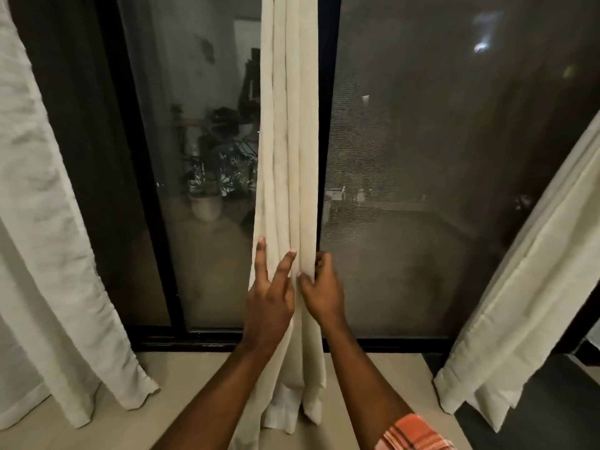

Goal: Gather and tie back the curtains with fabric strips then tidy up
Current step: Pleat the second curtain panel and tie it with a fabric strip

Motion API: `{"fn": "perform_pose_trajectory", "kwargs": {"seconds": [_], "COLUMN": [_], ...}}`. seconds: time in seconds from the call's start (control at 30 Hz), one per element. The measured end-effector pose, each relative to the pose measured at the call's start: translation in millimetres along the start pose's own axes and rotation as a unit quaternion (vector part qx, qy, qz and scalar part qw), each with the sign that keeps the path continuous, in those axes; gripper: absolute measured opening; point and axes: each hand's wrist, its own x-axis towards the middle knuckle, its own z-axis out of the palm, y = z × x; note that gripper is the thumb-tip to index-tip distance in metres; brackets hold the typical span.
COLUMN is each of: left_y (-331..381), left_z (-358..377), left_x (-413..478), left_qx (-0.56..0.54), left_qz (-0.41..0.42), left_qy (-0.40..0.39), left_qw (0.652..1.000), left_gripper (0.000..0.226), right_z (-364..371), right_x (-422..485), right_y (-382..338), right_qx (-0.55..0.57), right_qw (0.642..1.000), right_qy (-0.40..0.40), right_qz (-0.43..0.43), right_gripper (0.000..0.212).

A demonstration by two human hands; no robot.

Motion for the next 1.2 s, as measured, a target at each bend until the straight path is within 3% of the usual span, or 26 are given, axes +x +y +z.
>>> {"fn": "perform_pose_trajectory", "kwargs": {"seconds": [0.1,0.2,0.3,0.6,0.8,0.87,0.97,1.07,1.2], "left_y": [3.2,0.9,-6.7,-4.2,-23.7,-37.4,-60.6,-66.6,-52.1], "left_z": [7.7,20.3,32.7,55.8,61.4,48.6,15.4,-3.4,11.3], "left_x": [11.4,14.7,15.5,11.7,8.1,8.5,11.4,2.9,-25.8], "left_qx": [-0.005,0.035,0.040,0.075,0.092,0.062,0.050,0.040,0.005], "left_qz": [-0.147,-0.242,-0.294,-0.277,-0.288,-0.314,-0.351,-0.303,-0.247], "left_qy": [-0.089,-0.167,-0.166,-0.153,-0.150,-0.121,-0.039,-0.052,-0.122], "left_qw": [0.985,0.955,0.940,0.946,0.941,0.940,0.934,0.951,0.961], "left_gripper": [0.029,0.039,0.049,0.031,0.026,0.023,0.019,0.021,0.024], "right_z": [-0.7,-6.7,-9.2,2.2,3.7,-12.2,-61.5,-88.1,-61.9], "right_x": [7.9,9.5,4.6,-7.1,2.4,9.4,20.2,20.6,-2.5], "right_y": [3.2,9.9,18.7,51.0,58.7,66.8,68.4,66.0,73.9], "right_qx": [-0.013,-0.022,0.010,0.002,-0.145,-0.165,-0.219,-0.240,-0.182], "right_qw": [1.000,0.998,0.997,0.997,0.983,0.977,0.942,0.923,0.961], "right_qy": [-0.018,-0.048,-0.067,-0.050,-0.059,-0.001,0.153,0.224,0.135], "right_qz": [0.004,0.018,0.032,0.061,0.093,0.138,0.203,0.200,0.159], "right_gripper": [0.035,0.026,0.028,0.032,0.023,0.027,0.026,0.025,0.024]}}
